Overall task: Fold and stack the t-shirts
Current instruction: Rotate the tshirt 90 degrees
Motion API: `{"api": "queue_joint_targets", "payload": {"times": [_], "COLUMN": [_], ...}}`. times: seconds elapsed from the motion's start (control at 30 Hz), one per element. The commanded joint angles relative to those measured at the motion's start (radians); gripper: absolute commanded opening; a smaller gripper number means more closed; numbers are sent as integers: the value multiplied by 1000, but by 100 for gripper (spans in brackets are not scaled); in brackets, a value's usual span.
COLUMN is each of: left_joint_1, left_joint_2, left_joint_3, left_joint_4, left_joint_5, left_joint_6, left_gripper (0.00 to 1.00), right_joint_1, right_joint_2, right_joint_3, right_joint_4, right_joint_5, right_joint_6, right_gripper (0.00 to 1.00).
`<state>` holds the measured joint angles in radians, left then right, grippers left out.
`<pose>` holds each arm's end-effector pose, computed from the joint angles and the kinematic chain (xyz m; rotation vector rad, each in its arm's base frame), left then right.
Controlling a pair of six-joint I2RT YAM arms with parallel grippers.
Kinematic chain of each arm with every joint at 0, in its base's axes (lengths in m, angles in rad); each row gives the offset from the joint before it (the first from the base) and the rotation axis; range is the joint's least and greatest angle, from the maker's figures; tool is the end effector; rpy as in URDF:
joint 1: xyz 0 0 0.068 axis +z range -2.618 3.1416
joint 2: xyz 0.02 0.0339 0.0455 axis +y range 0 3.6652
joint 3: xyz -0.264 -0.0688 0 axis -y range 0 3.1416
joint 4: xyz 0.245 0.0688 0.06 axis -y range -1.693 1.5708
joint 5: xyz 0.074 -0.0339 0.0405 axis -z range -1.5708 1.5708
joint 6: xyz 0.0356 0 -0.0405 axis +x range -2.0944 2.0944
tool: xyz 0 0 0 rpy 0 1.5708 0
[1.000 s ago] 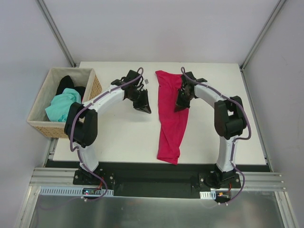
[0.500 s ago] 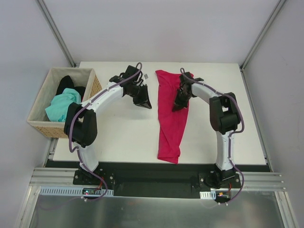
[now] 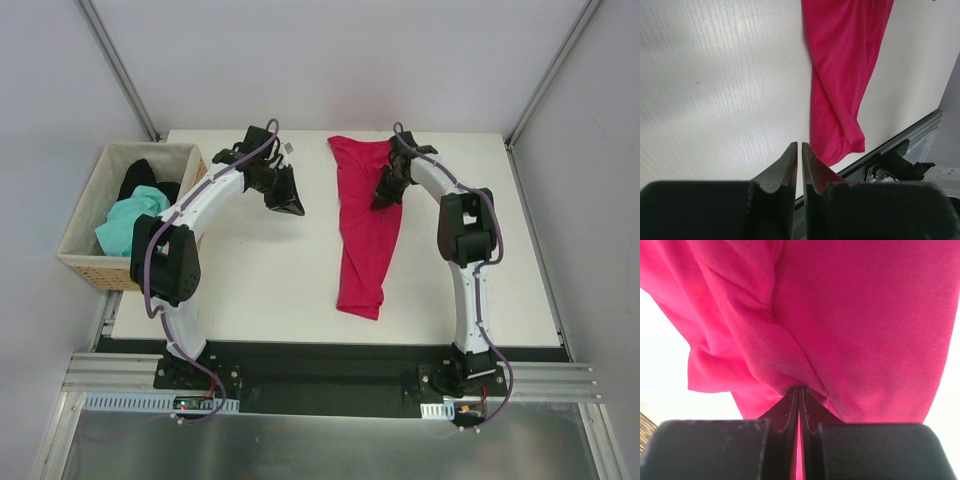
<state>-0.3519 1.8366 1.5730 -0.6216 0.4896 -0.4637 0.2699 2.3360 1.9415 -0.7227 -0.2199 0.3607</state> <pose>0.3775 -0.1564 0.2807 0.0843 2.5509 -0.9428 0.4796 0.1407 0.1674 0.0546 2.7381 0.4833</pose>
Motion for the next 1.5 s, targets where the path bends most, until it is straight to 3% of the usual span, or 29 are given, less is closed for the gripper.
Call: {"api": "queue_joint_targets", "payload": {"times": [0.0, 0.17, 0.47, 0.67, 0.97, 1.3, 1.47], "left_joint_1": [13, 18, 10, -41, -136, -231, -260], "left_joint_2": [3, -5, 3, 41, 88, 161, 164], "left_joint_3": [42, 35, 30, 38, 15, -45, -97], "left_joint_4": [-39, -49, -47, -44, -13, 28, 46], "left_joint_5": [14, 10, 24, 18, 1, -9, -23], "left_joint_6": [30, 34, 39, 40, 10, -26, -43], "left_gripper": [7, 7, 7, 7, 6, 12, 14], "right_joint_1": [-26, -35, -3, 26, 55, 54, 51], "right_joint_2": [81, 115, -164, -363, -446, -316, -231], "right_joint_3": [152, 246, 123, -117, -312, -120, -13], "right_joint_4": [-67, -87, -76, -32, -6, -105, -152], "right_joint_5": [13, -35, 82, 143, 116, 82, 56], "right_joint_6": [-17, -22, -75, -46, -22, -115, -149], "right_gripper": [1, 2, 20, 22, 22, 23, 31]}}
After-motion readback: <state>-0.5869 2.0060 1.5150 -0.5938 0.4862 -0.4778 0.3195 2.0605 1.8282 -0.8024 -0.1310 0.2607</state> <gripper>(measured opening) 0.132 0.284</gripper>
